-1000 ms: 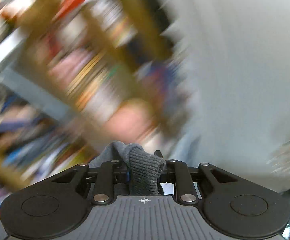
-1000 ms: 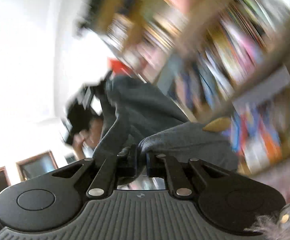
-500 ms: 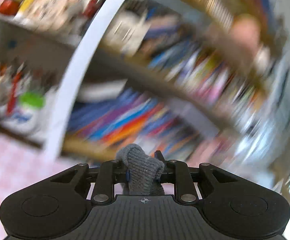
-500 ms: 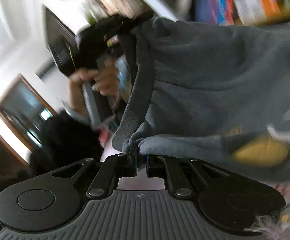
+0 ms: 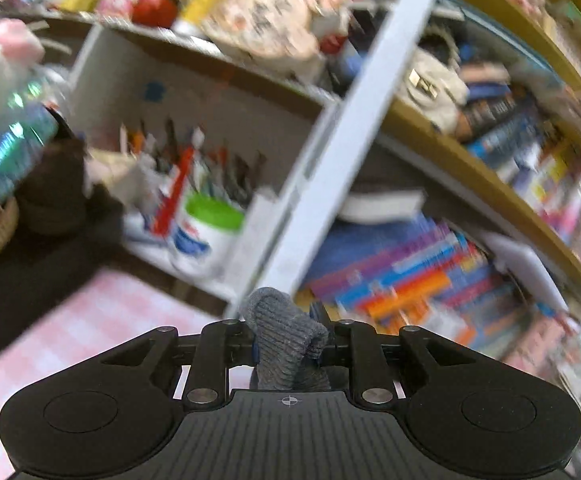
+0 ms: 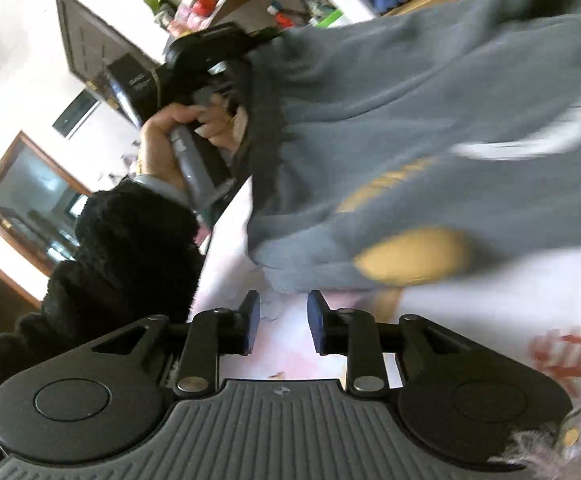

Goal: Fold clothes
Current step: 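Lift the sweatshirt with both tools and shake it open, then lay the sweatshirt flat on the mat and open both tools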

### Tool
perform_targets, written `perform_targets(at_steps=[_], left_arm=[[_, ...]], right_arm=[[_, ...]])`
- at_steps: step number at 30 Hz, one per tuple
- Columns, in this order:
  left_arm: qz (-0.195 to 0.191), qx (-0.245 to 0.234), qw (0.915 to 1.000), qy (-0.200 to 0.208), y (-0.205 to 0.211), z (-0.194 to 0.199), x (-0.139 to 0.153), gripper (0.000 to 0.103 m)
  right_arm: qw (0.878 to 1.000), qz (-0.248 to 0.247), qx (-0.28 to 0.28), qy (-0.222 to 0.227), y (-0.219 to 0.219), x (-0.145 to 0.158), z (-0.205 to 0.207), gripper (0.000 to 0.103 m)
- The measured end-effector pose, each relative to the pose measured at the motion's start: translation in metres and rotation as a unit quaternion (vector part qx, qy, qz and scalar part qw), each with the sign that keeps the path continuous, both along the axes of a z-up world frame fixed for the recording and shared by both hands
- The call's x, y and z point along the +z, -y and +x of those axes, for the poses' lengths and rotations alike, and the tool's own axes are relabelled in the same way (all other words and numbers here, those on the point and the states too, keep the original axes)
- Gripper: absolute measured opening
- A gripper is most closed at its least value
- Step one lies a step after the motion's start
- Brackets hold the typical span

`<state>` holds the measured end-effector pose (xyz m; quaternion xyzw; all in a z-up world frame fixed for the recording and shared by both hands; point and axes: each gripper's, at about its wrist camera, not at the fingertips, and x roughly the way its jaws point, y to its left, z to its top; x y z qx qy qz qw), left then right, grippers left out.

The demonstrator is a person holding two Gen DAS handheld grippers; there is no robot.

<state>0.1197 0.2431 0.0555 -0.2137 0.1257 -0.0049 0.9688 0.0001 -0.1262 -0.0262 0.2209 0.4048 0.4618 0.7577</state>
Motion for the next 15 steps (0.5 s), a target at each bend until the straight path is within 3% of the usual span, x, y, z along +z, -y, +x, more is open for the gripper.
perform_targets(at_steps=[2, 4, 5, 6, 8, 11, 15], left_arm=[[0.025, 0.012, 0.9994, -0.020, -0.005, 0.009, -0.001, 0.029], [0.030, 0.004, 0.9978, -0.059, -0.010, 0.019, -0.004, 0.041], [0.030, -0.002, 0.9966, -0.076, -0.013, 0.022, -0.006, 0.056], [0.025, -0.012, 0.9958, -0.088, -0.016, 0.021, -0.009, 0.063], [0.028, -0.019, 0.9953, -0.090, -0.021, 0.007, -0.015, 0.065], [0.080, 0.018, 0.9912, -0.104, -0.022, -0.023, -0.021, 0.084], [0.150, 0.060, 0.9787, -0.127, -0.021, -0.063, -0.022, 0.085]], right_arm=[[1.000, 0.003, -0.016, 0.013, 0.013, -0.001, -0.006, 0.027], [0.999, 0.007, -0.032, 0.031, 0.033, 0.003, -0.013, 0.029], [0.998, 0.009, -0.040, 0.040, 0.043, 0.005, -0.015, 0.029], [0.998, 0.007, -0.049, 0.049, 0.049, 0.009, -0.014, 0.030], [0.995, -0.004, -0.071, 0.069, 0.056, 0.015, -0.008, 0.031], [0.989, -0.037, -0.110, 0.097, 0.072, 0.022, 0.003, 0.032], [0.967, -0.115, -0.161, 0.159, 0.076, 0.040, 0.022, 0.032]])
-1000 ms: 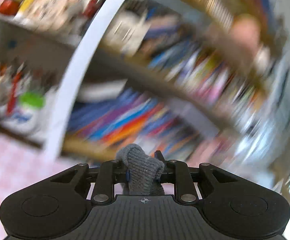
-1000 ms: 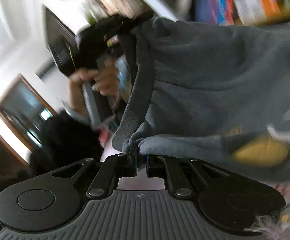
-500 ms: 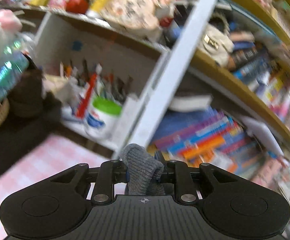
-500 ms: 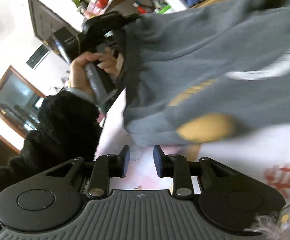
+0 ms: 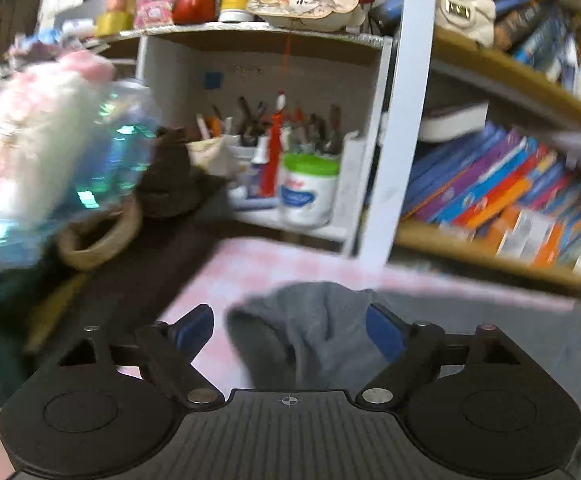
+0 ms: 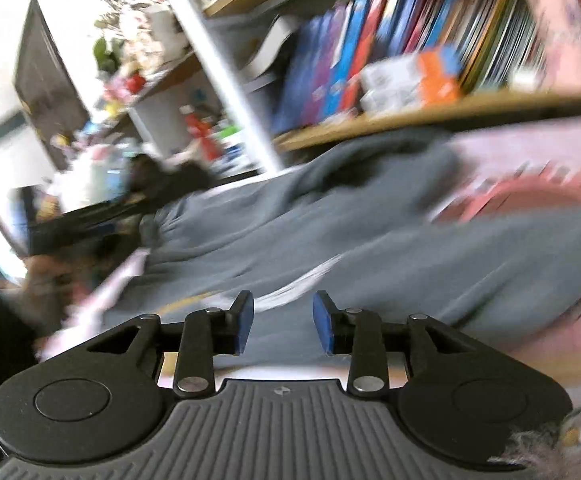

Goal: Fold clothes
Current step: 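Lay the sweatshirt flat on the mat and open both tools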

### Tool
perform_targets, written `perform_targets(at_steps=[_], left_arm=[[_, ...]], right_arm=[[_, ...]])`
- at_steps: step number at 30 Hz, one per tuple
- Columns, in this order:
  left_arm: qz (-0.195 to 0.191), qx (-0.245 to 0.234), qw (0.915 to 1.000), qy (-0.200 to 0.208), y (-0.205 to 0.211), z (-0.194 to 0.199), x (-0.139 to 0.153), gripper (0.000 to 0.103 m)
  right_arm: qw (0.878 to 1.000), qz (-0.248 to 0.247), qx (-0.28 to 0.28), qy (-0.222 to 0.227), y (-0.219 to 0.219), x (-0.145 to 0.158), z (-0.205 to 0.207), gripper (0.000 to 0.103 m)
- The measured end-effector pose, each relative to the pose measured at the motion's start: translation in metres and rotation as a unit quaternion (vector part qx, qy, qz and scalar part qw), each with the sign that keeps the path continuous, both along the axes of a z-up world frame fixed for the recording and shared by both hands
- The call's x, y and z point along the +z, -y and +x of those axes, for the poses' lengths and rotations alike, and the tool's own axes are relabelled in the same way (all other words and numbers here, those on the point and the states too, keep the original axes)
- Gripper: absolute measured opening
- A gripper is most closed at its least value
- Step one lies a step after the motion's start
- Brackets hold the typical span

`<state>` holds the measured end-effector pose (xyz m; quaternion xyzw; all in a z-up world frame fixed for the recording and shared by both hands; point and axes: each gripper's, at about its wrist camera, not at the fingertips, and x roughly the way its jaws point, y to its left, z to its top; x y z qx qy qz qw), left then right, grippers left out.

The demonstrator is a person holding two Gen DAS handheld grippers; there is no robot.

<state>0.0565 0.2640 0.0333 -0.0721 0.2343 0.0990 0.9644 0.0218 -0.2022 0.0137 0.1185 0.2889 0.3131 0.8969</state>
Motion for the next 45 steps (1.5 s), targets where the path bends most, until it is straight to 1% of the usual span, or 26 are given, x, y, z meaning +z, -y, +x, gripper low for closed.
perform_targets(at_steps=[2, 4, 5, 6, 7, 9, 13, 14, 15, 16, 17, 18, 20, 22, 23, 24, 26, 27, 28, 29, 31, 35, 38, 39, 42, 45], left_arm=[[0.000, 0.005, 0.9998, -0.019, 0.003, -0.014, -0.003, 0.085], [-0.011, -0.003, 0.9993, -0.035, 0.009, -0.023, -0.008, 0.083], [-0.017, -0.002, 0.9991, -0.039, 0.013, -0.026, -0.010, 0.071], [-0.027, 0.000, 0.9986, -0.045, 0.016, -0.027, -0.013, 0.044], [-0.039, 0.000, 0.9976, -0.057, 0.018, -0.026, -0.016, 0.037], [-0.049, 0.002, 0.9960, -0.075, 0.023, -0.019, -0.024, 0.036], [-0.039, 0.001, 0.9948, -0.094, 0.035, -0.003, -0.031, 0.036], [-0.027, -0.005, 0.9950, -0.096, 0.038, 0.000, -0.031, 0.026], [-0.018, -0.012, 0.9951, -0.097, 0.041, 0.004, -0.031, 0.019], [-0.016, -0.019, 0.9950, -0.097, 0.041, 0.006, -0.028, 0.016], [-0.014, -0.025, 0.9948, -0.097, 0.042, 0.009, -0.025, 0.007], [-0.014, -0.030, 0.9953, -0.092, 0.040, 0.010, -0.021, 0.003], [-0.020, -0.025, 0.9982, -0.051, 0.030, 0.005, -0.001, 0.003], [-0.036, 0.004, 0.9993, -0.012, 0.010, 0.002, 0.016, 0.004], [-0.036, 0.021, 0.9991, -0.009, 0.000, 0.004, 0.018, 0.005], [-0.025, 0.041, 0.9988, -0.013, -0.008, 0.007, 0.018, 0.005], [0.012, 0.088, 0.9956, -0.029, -0.020, 0.015, 0.013, 0.006], [0.023, 0.105, 0.9933, -0.042, -0.023, 0.017, 0.009, 0.009], [0.028, 0.116, 0.9915, -0.051, -0.027, 0.016, 0.006, 0.010], [0.017, 0.116, 0.9920, -0.047, -0.028, 0.011, 0.005, 0.010], [-0.001, 0.100, 0.9946, -0.029, -0.021, -0.004, 0.003, 0.010], [-0.021, 0.012, 0.9997, -0.006, 0.017, -0.033, -0.002, 0.010], [-0.055, -0.045, 0.9974, -0.008, 0.038, -0.050, -0.010, 0.010], [-0.065, -0.061, 0.9960, -0.009, 0.044, -0.054, -0.013, 0.010], [-0.081, -0.081, 0.9932, -0.018, 0.051, -0.059, -0.020, 0.011], [-0.095, -0.088, 0.9912, -0.027, 0.050, -0.058, -0.028, 0.011]], right_arm=[[0.999, -0.038, -0.026, 0.030, 0.002, 0.003, 0.011, 0.032], [0.996, -0.057, -0.048, 0.045, 0.005, 0.000, 0.019, 0.032], [0.995, -0.060, -0.058, 0.045, 0.002, -0.003, 0.027, 0.032], [0.995, -0.061, -0.063, 0.040, 0.004, -0.007, 0.030, 0.032], [0.995, -0.062, -0.069, 0.036, 0.006, -0.010, 0.032, 0.032], [0.994, -0.069, -0.078, 0.034, 0.010, -0.014, 0.033, 0.031], [0.991, -0.080, -0.095, 0.041, 0.016, -0.016, 0.030, 0.031], [0.991, -0.078, -0.098, 0.039, 0.019, -0.016, 0.030, 0.031], [0.992, -0.074, -0.099, 0.034, 0.021, -0.017, 0.030, 0.031], [0.992, -0.071, -0.099, 0.030, 0.022, -0.018, 0.030, 0.031], [0.992, -0.071, -0.098, 0.030, 0.021, -0.018, 0.029, 0.031], [0.992, -0.071, -0.097, 0.032, 0.021, -0.017, 0.028, 0.031], [0.993, -0.063, -0.092, 0.035, 0.021, -0.016, 0.025, 0.032], [0.994, -0.051, -0.089, 0.036, 0.024, -0.015, 0.021, 0.032], [0.995, -0.043, -0.088, 0.035, 0.026, -0.015, 0.020, 0.032], [0.995, -0.035, -0.086, 0.033, 0.027, -0.015, 0.019, 0.032], [0.996, -0.021, -0.082, 0.029, 0.030, -0.015, 0.017, 0.033], [0.996, -0.018, -0.078, 0.028, 0.030, -0.015, 0.016, 0.034], [0.997, -0.014, -0.075, 0.028, 0.029, -0.015, 0.015, 0.036], [0.997, -0.014, -0.074, 0.028, 0.029, -0.015, 0.015, 0.037], [0.997, -0.015, -0.073, 0.028, 0.028, -0.015, 0.015, 0.038], [0.996, -0.014, -0.081, 0.025, 0.029, -0.016, 0.015, 0.038], [0.994, -0.008, -0.105, 0.028, 0.038, -0.012, 0.006, 0.039], [0.993, 0.000, -0.117, 0.030, 0.044, -0.010, 0.002, 0.042], [0.987, 0.027, -0.159, 0.025, 0.067, -0.005, -0.008, 0.045], [0.979, 0.046, -0.197, -0.004, 0.086, -0.004, -0.005, 0.050]])
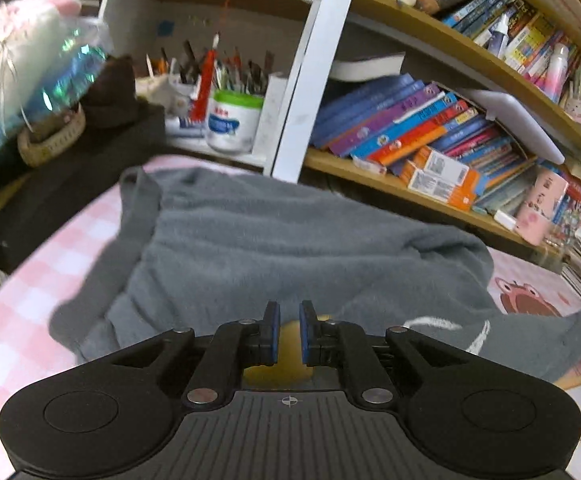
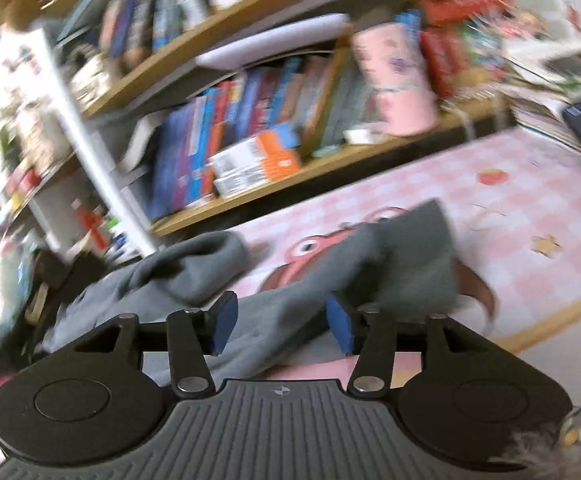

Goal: Fold clothes
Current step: 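Lay the sweatshirt flat on the mat and open both tools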

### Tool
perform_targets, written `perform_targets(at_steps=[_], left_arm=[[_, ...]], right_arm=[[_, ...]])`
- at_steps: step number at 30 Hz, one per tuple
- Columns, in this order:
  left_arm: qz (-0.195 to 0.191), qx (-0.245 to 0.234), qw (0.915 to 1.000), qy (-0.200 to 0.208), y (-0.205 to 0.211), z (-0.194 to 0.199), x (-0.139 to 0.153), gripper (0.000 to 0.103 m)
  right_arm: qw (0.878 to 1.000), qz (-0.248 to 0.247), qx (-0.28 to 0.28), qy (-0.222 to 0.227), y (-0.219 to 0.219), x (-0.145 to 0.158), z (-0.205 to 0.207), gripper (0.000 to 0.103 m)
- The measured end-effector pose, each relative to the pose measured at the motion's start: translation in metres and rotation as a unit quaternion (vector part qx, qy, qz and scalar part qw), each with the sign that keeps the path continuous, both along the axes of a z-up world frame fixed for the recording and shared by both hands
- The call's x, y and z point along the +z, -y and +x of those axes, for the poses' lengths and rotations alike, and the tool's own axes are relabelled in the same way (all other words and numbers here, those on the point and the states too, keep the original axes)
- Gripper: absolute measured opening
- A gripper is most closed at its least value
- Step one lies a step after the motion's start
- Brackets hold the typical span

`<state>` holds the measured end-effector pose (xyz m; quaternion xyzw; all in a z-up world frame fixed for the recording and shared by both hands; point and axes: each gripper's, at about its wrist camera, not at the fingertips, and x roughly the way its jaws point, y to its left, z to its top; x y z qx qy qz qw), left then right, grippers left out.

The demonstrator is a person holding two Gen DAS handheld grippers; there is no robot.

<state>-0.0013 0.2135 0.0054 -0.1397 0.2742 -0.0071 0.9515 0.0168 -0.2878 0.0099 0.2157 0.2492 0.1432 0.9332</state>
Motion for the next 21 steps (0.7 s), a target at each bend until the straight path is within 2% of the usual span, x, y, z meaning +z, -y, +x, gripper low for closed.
perform_targets(at_steps=[2, 6, 8, 9, 11, 13, 14, 15, 17, 18, 20, 21], left_arm=[[-0.004, -0.002, 1.0000, -0.002, 0.000, -0.001, -0.006, 0.011], [0.000, -0.009, 0.9999, 0.010, 0.000, -0.002, -0.009, 0.011], [-0.004, -0.011, 0.9999, 0.011, -0.001, -0.003, -0.011, 0.011], [-0.005, -0.011, 0.9999, 0.011, -0.001, -0.003, -0.012, 0.011], [-0.004, -0.013, 0.9998, 0.011, -0.001, -0.002, -0.013, 0.011], [-0.008, -0.015, 0.9998, 0.013, -0.002, -0.002, -0.013, 0.012], [-0.012, -0.017, 0.9997, 0.014, -0.003, -0.002, -0.013, 0.014], [-0.017, -0.018, 0.9996, 0.014, -0.005, -0.002, -0.014, 0.014], [-0.026, -0.018, 0.9994, 0.015, -0.008, -0.002, -0.015, 0.014], [-0.029, -0.017, 0.9993, 0.014, -0.009, -0.002, -0.015, 0.014], [-0.030, -0.012, 0.9994, 0.013, -0.010, -0.002, -0.015, 0.014], [-0.028, -0.009, 0.9995, 0.013, -0.010, -0.002, -0.015, 0.014]], right_arm=[[0.999, 0.033, -0.011, -0.031, 0.010, -0.004, 0.010, 0.057], [0.991, 0.111, -0.013, -0.080, 0.022, -0.016, 0.037, 0.058], [0.988, 0.122, -0.022, -0.093, 0.023, -0.017, 0.049, 0.058], [0.989, 0.110, -0.029, -0.092, 0.021, -0.015, 0.053, 0.057], [0.991, 0.084, -0.042, -0.091, 0.016, -0.012, 0.063, 0.051], [0.995, 0.025, -0.047, -0.084, 0.009, -0.009, 0.070, 0.023], [0.996, 0.007, -0.043, -0.084, 0.006, -0.007, 0.071, 0.015], [0.996, -0.005, -0.033, -0.080, 0.004, -0.004, 0.071, 0.007], [0.999, -0.021, -0.013, -0.039, -0.001, 0.015, 0.055, 0.006], [1.000, -0.018, 0.000, 0.004, -0.003, 0.032, 0.037, 0.006], [0.996, 0.022, 0.037, 0.072, 0.003, 0.055, 0.001, 0.006], [0.996, 0.021, 0.042, 0.078, 0.009, 0.057, -0.015, 0.006]])
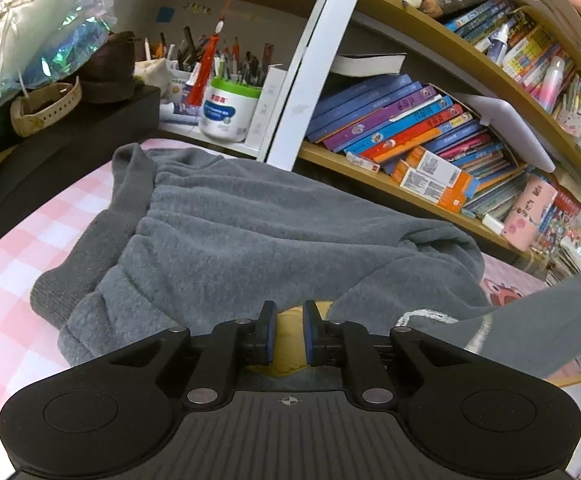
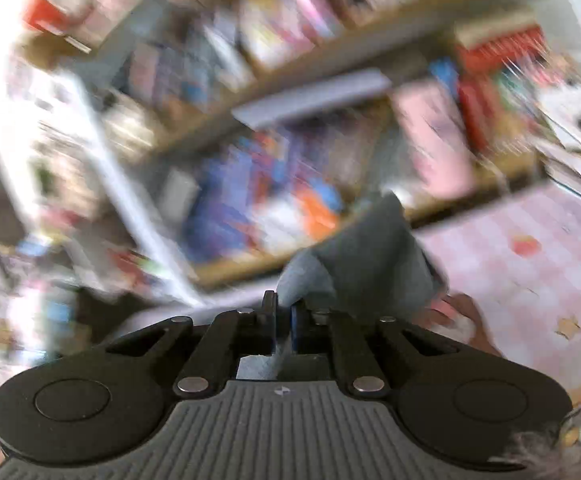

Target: Fold clothes

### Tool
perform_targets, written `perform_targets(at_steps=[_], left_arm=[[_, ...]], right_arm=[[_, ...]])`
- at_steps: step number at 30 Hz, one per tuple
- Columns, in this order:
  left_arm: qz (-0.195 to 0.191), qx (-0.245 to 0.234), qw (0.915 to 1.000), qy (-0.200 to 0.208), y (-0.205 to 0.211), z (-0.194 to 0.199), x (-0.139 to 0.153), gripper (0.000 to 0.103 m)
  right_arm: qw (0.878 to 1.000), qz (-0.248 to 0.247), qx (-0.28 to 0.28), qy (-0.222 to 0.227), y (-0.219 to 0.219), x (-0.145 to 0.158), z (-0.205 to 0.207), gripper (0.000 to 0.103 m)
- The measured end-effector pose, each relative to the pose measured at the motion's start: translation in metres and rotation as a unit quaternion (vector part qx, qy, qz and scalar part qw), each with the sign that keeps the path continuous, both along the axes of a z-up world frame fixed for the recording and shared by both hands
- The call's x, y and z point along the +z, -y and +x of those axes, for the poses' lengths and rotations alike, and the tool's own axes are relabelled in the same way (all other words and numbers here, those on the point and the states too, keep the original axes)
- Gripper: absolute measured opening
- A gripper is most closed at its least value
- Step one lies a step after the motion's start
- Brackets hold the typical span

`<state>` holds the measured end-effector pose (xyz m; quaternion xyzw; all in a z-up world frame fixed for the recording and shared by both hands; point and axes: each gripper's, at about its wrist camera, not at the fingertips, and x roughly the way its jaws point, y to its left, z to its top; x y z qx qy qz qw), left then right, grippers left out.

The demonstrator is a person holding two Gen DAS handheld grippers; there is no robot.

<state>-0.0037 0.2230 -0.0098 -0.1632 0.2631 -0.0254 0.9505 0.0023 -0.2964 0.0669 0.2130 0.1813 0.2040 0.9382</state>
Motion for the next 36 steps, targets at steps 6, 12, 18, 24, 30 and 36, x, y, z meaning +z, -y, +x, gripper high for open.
perform_targets(at_steps=[6, 12, 18, 24, 30, 36], left_arm=[[0.007, -0.004, 0.9999, -0.006, 0.001, 0.002, -0.001, 0.019], [0.003, -0.004, 0.9999, -0.010, -0.002, 0.004, -0.001, 0.022], [0.002, -0.005, 0.9999, -0.009, -0.002, 0.003, -0.001, 0.028], [-0.001, -0.006, 0.9999, -0.009, -0.002, 0.004, -0.001, 0.029], [0.003, -0.008, 0.9999, -0.008, 0.000, 0.004, 0.000, 0.033], [0.009, -0.015, 0.9998, -0.005, 0.002, 0.004, 0.001, 0.040]], right_arm=[[0.977, -0.080, -0.071, -0.187, 0.037, -0.059, -0.029, 0.012], [0.978, -0.005, -0.102, -0.180, 0.058, -0.067, -0.045, 0.056], [0.975, 0.009, -0.111, -0.193, 0.055, -0.070, -0.025, 0.051], [0.979, -0.036, -0.116, -0.165, 0.046, -0.066, -0.021, 0.011], [0.988, -0.131, -0.065, -0.046, 0.036, -0.023, -0.067, 0.011], [0.954, -0.153, -0.181, -0.183, 0.066, -0.057, -0.058, 0.031]])
